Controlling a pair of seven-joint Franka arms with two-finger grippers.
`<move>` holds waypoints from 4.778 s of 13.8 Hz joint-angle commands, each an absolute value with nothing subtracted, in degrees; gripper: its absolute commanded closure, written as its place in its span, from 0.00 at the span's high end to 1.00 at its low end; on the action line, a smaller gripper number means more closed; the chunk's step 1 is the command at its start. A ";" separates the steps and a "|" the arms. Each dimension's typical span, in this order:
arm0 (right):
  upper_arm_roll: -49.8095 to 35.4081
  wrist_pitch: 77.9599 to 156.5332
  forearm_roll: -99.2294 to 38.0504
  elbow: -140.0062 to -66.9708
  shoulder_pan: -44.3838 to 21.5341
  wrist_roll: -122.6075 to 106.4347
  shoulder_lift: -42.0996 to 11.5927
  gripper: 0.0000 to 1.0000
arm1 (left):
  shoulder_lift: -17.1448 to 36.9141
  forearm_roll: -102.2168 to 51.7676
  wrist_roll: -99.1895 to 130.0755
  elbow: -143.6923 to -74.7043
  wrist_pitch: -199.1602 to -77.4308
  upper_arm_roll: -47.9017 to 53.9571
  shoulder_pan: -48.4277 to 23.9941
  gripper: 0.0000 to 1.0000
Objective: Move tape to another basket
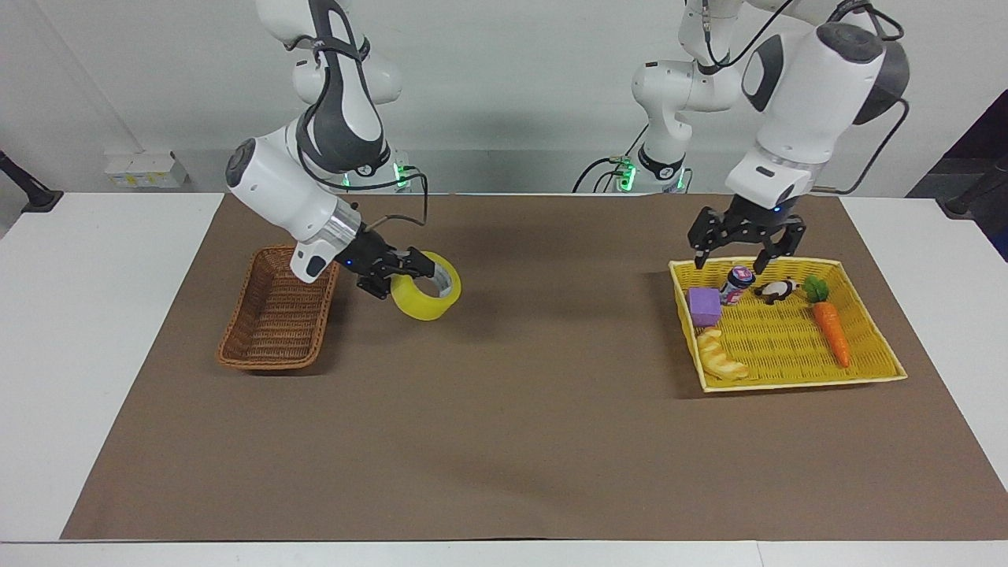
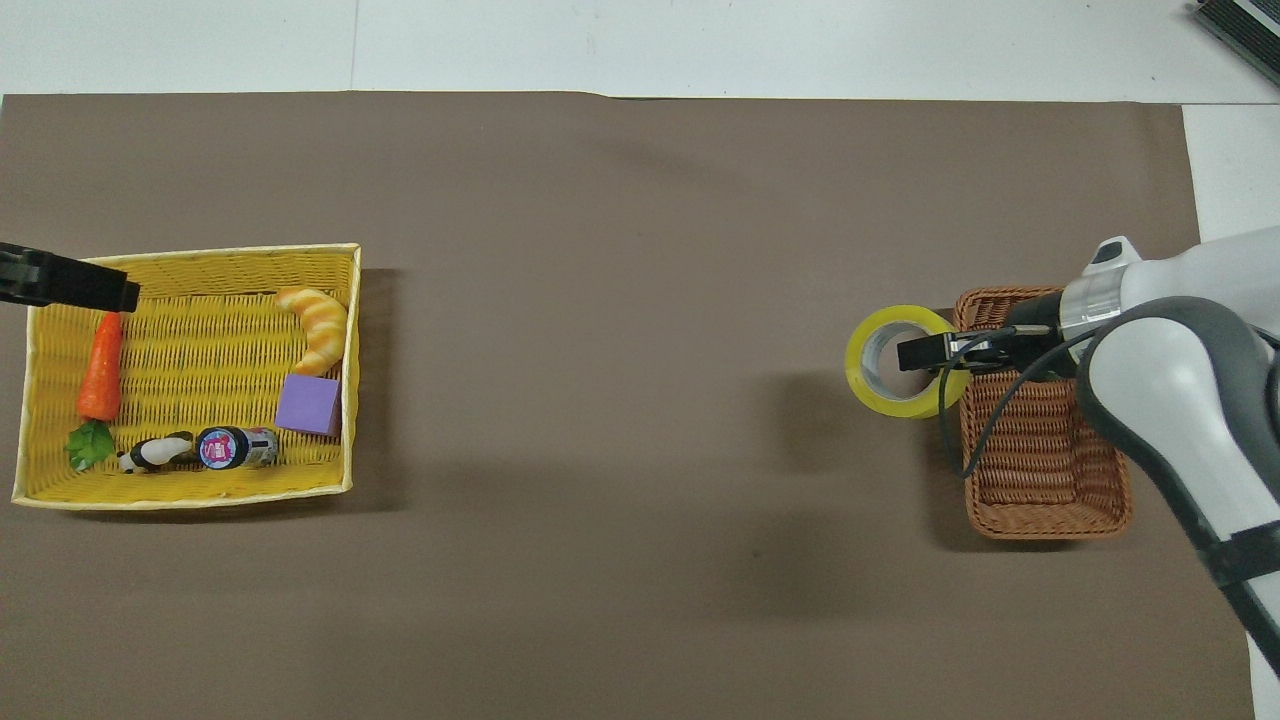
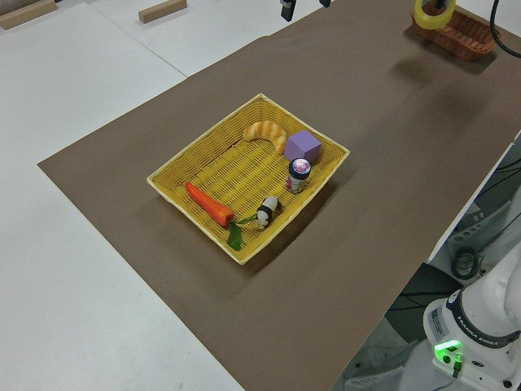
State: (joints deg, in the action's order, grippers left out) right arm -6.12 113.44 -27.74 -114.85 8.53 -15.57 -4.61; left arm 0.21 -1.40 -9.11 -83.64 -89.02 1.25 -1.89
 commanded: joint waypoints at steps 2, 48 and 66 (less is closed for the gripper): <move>-6.68 112.67 -19.36 -114.52 13.52 -16.70 -3.87 0.00 | 1.58 -0.35 -10.11 -79.01 -83.59 1.76 -1.06 1.00; -15.56 87.37 1.93 -88.51 15.91 3.78 -1.58 1.00 | -1.58 0.26 -6.59 -81.83 -82.00 1.23 -1.05 1.00; -3.08 83.58 0.70 -86.40 1.93 3.34 -0.62 1.00 | -1.58 0.26 -6.42 -81.83 -82.09 1.23 -1.05 1.00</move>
